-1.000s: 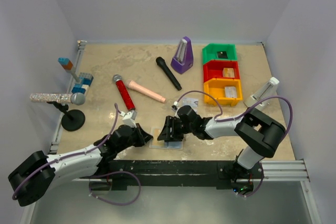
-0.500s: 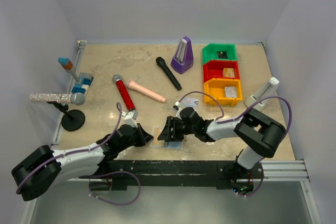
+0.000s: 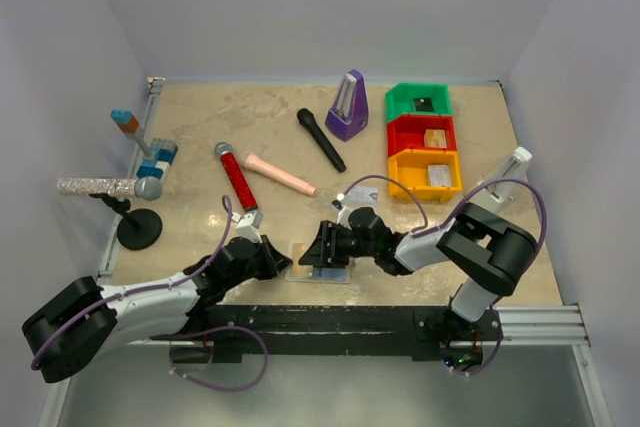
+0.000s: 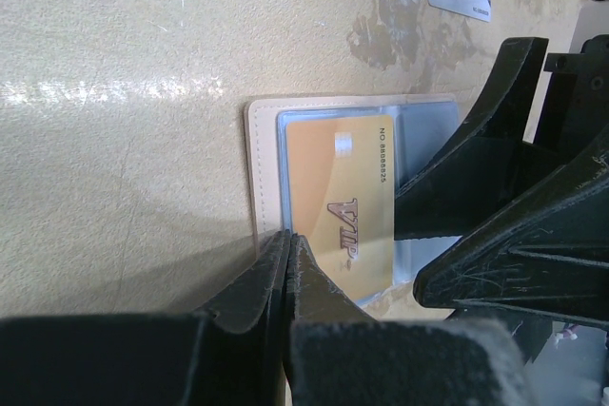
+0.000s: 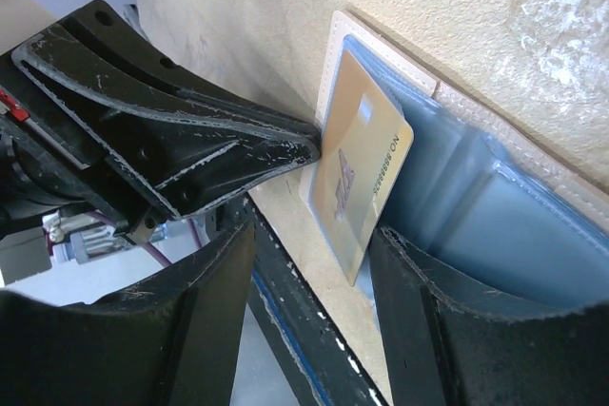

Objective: Take the credit cards out of the card holder
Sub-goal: Remove the credit card from the card holder.

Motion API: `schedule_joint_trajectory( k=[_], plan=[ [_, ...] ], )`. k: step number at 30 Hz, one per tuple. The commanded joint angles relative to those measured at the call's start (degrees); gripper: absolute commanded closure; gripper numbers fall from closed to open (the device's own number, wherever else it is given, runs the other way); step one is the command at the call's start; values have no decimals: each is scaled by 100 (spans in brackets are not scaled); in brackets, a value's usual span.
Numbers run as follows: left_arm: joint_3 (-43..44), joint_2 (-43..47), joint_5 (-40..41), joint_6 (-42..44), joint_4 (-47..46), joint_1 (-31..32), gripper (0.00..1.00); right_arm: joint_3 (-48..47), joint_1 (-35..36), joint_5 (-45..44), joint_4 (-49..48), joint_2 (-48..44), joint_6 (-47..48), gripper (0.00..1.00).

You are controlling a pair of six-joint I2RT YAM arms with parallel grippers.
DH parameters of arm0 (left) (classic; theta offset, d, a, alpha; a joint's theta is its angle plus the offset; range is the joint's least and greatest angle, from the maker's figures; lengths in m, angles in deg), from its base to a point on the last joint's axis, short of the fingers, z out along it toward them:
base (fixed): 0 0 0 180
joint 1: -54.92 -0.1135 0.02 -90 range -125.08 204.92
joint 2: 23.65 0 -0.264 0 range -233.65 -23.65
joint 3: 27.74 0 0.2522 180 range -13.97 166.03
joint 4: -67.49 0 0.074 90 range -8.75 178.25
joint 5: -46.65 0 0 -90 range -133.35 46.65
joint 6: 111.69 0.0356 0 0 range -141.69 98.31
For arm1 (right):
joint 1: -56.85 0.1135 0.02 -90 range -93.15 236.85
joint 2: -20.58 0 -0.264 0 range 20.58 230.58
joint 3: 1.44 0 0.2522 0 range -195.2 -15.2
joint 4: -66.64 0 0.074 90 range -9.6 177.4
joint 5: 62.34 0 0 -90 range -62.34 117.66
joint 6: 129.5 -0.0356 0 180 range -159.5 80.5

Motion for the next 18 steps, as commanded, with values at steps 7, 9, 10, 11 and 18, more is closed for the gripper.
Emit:
schedule_joint_trajectory(
  k=[7,9,10,11,18],
  plan=[
    [-309,-72,-122,-1,-233,51,100,-257,-2,439,-648,192,-65,45],
    [-309,-89,-148,-1,-286,60,100,-327,-2,500,-631,244,-47,44],
    [-309,-107,-166,-1,-312,60,100,-353,-2,535,-605,271,-47,45],
    [-309,-124,-183,-1,-339,60,100,-380,-2,544,-587,297,-56,45],
    [-309,-239,-262,-97,-576,139,100,-476,-2,588,-482,385,-47,45]
  ],
)
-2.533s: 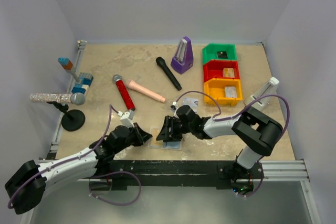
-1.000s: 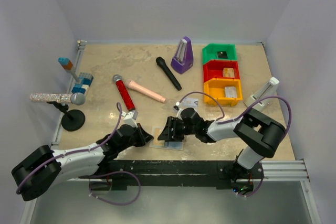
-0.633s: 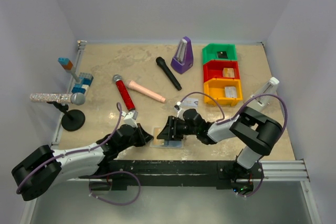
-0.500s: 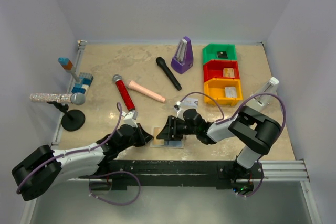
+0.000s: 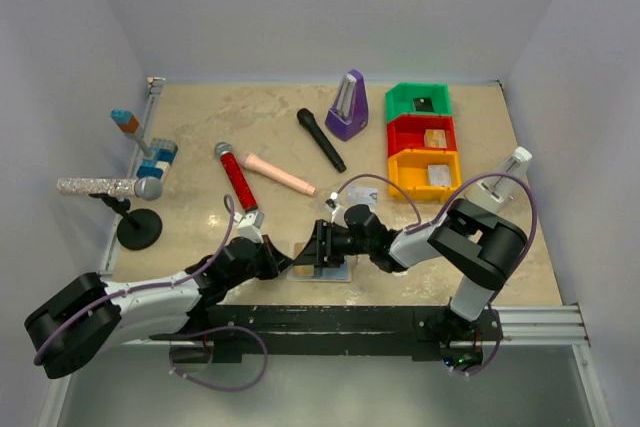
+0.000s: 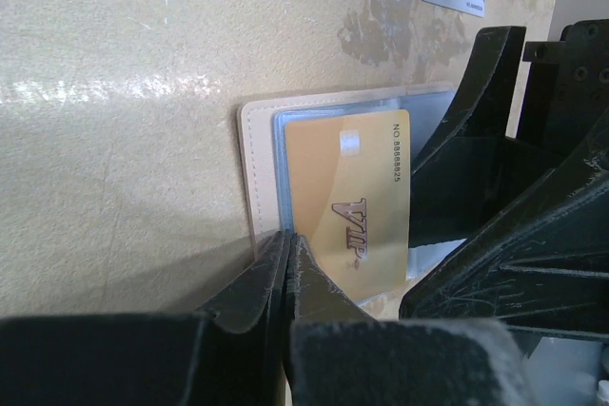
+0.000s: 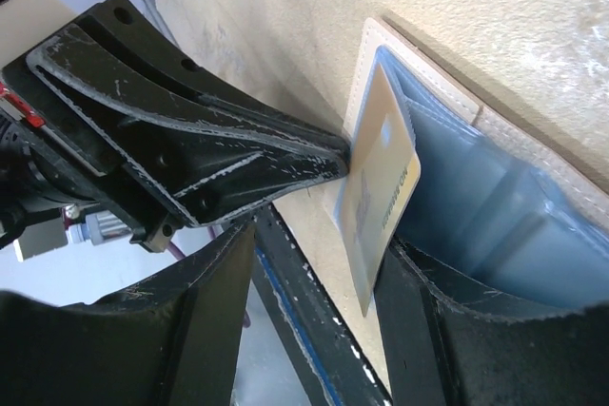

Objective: Take the credit cards out of the card holder
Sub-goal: Remove the credit card from the card holder.

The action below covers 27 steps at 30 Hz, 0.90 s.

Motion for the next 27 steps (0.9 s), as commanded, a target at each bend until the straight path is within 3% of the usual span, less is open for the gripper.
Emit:
schedule_joint_trajectory(
  k=[1,11,19,27],
  plan=[
    [-307,-90,-212,-97,-392,126,100,-273,16,191,-230,49,9,45],
    [-307,-47,-212,-141,-428,179,100,-370,16,270,-63,172,27,45],
    [-255,559,16,-63,169,179,87,-414,16,147,648,-74,291,45],
    [-219,596,140,-10,504,179,92,-414,16,76,807,-223,343,46]
  ],
)
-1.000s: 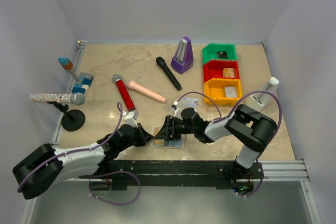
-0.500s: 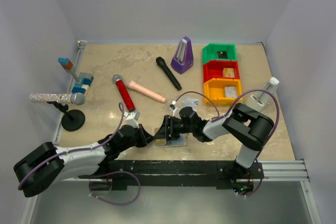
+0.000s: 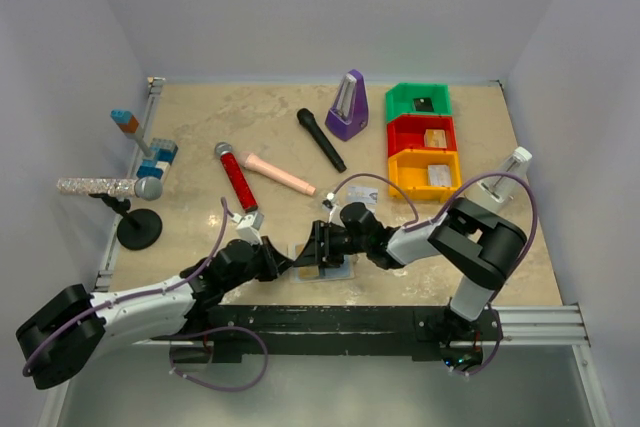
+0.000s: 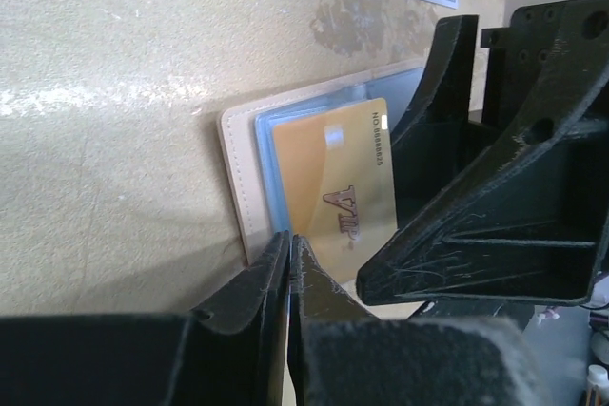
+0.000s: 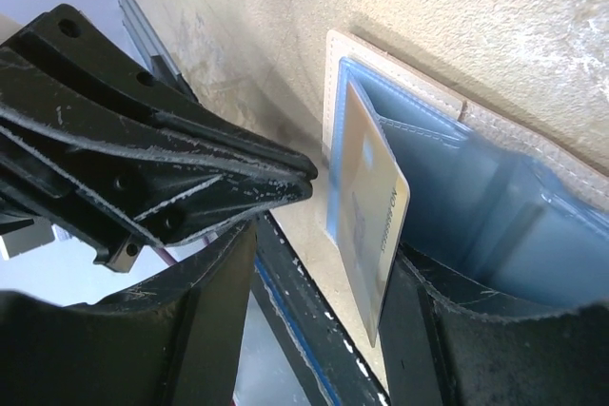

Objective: Take the credit cards out of the card holder
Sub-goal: Remove the credit card from the card holder.

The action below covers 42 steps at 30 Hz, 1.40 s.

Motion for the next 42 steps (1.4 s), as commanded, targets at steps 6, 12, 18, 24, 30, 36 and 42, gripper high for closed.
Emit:
schedule_joint_trajectory(
  k=[6,12,18,24,30,36,42],
  plan=[
    [-217,-135,164,28,67,26,100,-132,13,-60,357,-386,237,46],
    [-235,-162,164,10,84,26,100,-106,13,-103,437,-483,263,46],
    [-279,-135,190,-8,119,35,100,-97,13,-121,507,-544,290,46],
    [-296,-65,199,-34,146,26,100,-71,13,-191,630,-632,342,48],
    [-296,-56,208,-52,154,26,100,-35,13,-244,727,-746,377,48],
    [-463,-48,234,-60,190,26,100,-18,13,-270,824,-843,421,48],
    [-490,40,260,-69,269,26,100,44,13,-323,876,-922,448,51]
  ],
)
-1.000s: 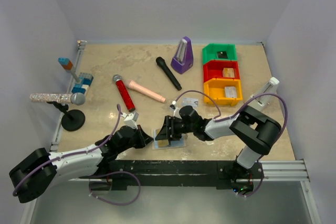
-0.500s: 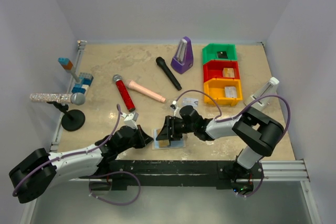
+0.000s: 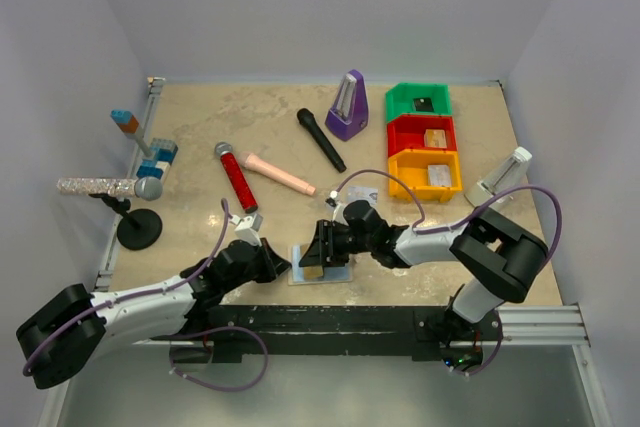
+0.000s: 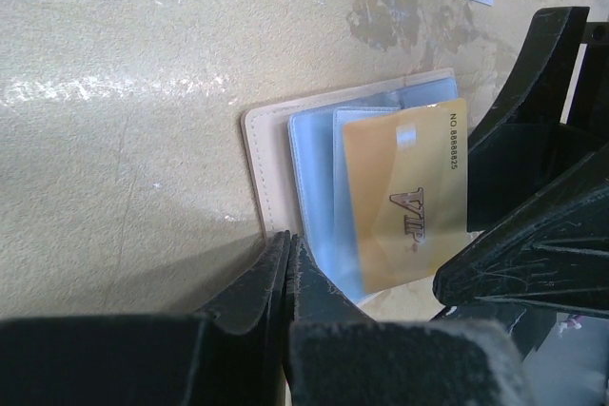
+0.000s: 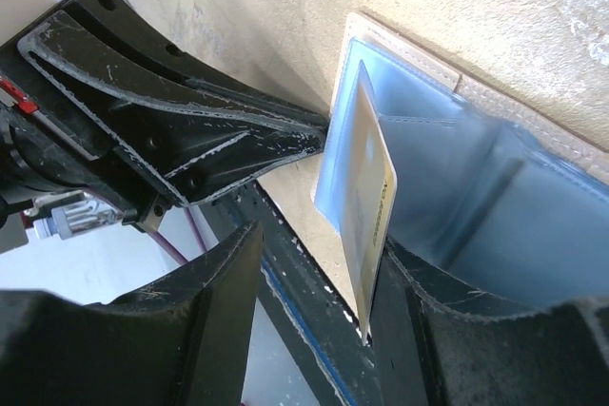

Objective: Take the credit cards out of the card holder
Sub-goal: Remove the credit card from the card holder.

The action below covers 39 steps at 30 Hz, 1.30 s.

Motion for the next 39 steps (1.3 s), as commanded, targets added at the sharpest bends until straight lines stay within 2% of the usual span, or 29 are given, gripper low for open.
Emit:
schedule_joint_trajectory(
  k=[1,21,39],
  plan=[
    [-490,93,125,-63,9,26,100,42,13,-139,-31,-201,115,51],
    [-481,84,160,-27,35,26,100,94,-13,-210,171,-377,195,69],
    [-481,14,204,17,44,26,100,261,-101,-227,163,-482,230,72]
  ],
)
